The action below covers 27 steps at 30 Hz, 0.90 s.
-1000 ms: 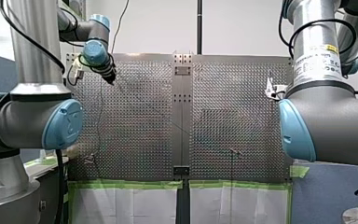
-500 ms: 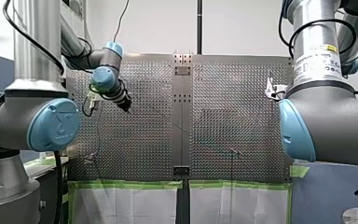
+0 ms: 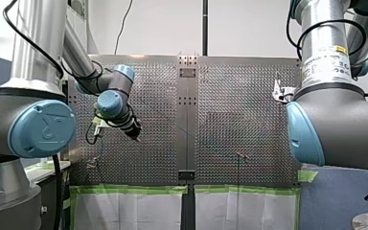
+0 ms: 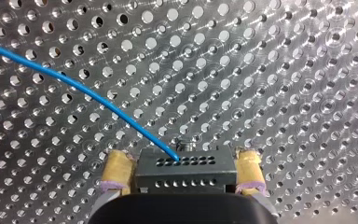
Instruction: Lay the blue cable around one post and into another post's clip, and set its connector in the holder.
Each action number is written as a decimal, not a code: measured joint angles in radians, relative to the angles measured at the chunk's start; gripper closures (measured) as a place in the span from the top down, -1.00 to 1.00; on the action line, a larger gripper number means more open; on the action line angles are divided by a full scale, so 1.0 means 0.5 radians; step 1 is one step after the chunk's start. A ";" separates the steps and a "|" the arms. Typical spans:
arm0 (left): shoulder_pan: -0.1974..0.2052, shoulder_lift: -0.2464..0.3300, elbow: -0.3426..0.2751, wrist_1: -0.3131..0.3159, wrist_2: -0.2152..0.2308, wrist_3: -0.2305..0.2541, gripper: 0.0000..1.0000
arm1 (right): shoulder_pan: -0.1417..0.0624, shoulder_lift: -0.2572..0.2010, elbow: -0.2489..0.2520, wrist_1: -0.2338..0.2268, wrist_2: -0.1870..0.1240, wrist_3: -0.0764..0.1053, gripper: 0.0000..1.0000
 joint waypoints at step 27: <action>-0.452 -0.004 -0.217 0.519 -0.250 -0.039 1.00 | 0.000 0.000 0.000 0.000 0.000 0.000 1.00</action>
